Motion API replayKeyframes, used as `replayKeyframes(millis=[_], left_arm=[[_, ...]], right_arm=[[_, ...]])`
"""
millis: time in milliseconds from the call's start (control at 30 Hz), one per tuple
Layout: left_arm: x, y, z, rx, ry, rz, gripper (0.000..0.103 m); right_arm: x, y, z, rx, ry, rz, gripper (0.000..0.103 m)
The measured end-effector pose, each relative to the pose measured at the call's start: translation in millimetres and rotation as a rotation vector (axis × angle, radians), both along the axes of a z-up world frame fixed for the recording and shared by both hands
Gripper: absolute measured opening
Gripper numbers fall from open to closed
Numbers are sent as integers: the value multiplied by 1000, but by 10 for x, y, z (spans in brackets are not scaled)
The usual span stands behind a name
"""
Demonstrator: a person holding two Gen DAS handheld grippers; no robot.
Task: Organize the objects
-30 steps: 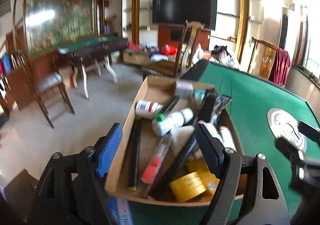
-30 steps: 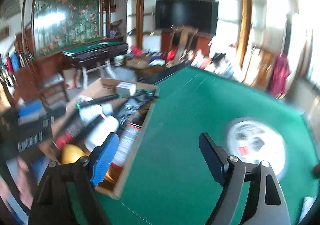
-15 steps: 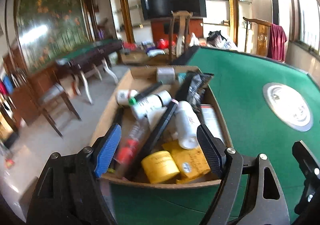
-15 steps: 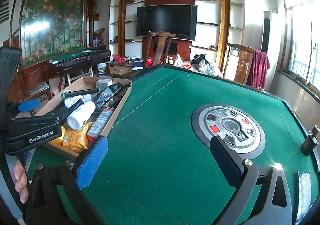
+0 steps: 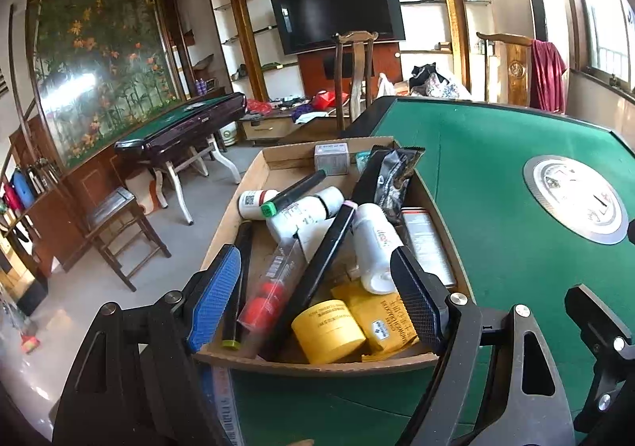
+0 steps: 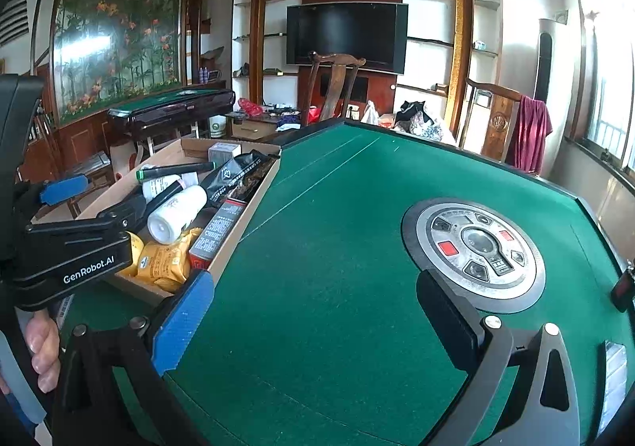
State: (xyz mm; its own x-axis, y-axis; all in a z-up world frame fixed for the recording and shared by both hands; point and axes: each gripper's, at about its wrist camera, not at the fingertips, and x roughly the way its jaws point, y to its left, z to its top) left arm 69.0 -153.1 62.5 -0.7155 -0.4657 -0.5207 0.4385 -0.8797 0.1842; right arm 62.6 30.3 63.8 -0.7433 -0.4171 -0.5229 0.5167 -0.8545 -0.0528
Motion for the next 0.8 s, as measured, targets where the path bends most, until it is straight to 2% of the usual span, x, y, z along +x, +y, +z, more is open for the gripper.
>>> replayKeyframes(millis=[800], left_arm=[[83,10,-24,-6,2,-9,79]], right_arm=[[-22,-24,-60,21,-11,11,102]])
